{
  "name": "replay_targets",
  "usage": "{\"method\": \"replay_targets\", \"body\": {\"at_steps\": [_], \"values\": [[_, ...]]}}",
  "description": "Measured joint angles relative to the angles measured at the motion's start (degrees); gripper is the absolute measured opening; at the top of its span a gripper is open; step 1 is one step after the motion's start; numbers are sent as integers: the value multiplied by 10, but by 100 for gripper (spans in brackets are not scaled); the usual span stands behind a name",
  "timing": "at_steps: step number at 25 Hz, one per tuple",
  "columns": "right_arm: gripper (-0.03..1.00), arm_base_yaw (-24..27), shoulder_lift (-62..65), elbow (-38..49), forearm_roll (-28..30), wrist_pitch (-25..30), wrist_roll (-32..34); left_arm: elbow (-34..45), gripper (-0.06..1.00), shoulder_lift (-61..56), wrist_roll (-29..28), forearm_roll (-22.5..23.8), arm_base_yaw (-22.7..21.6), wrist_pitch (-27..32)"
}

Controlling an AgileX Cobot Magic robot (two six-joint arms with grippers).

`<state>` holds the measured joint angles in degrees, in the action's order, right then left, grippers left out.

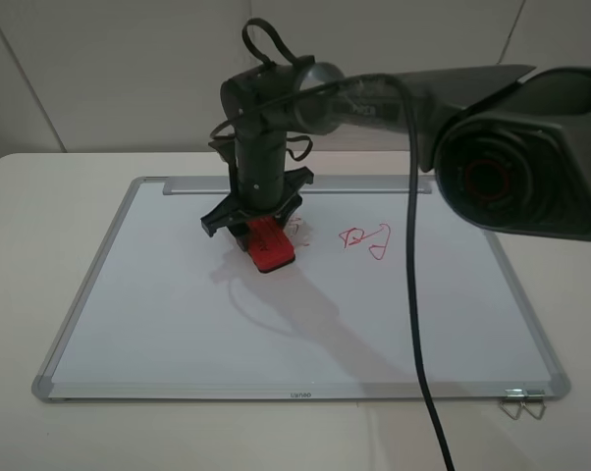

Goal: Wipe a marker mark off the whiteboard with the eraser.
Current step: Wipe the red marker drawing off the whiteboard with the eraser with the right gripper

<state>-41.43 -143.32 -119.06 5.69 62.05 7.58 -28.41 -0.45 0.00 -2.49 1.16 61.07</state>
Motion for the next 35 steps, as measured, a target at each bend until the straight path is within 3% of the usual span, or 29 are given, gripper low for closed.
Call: {"method": "replay_targets", "body": {"at_steps": [5,10,23,35], "values": [[53,-24,0,0,-6,-3,-8,0,77,0,0,0,0,0],[53,-16,-1,0,-20,-3,-16,0,77,0,0,0,0,0],[53,96,2,20,-57,-20,-23,0,77,0,0,0,0,0],[53,145,2,20,-37,-19,-8,0,77,0,0,0,0,0]]}}
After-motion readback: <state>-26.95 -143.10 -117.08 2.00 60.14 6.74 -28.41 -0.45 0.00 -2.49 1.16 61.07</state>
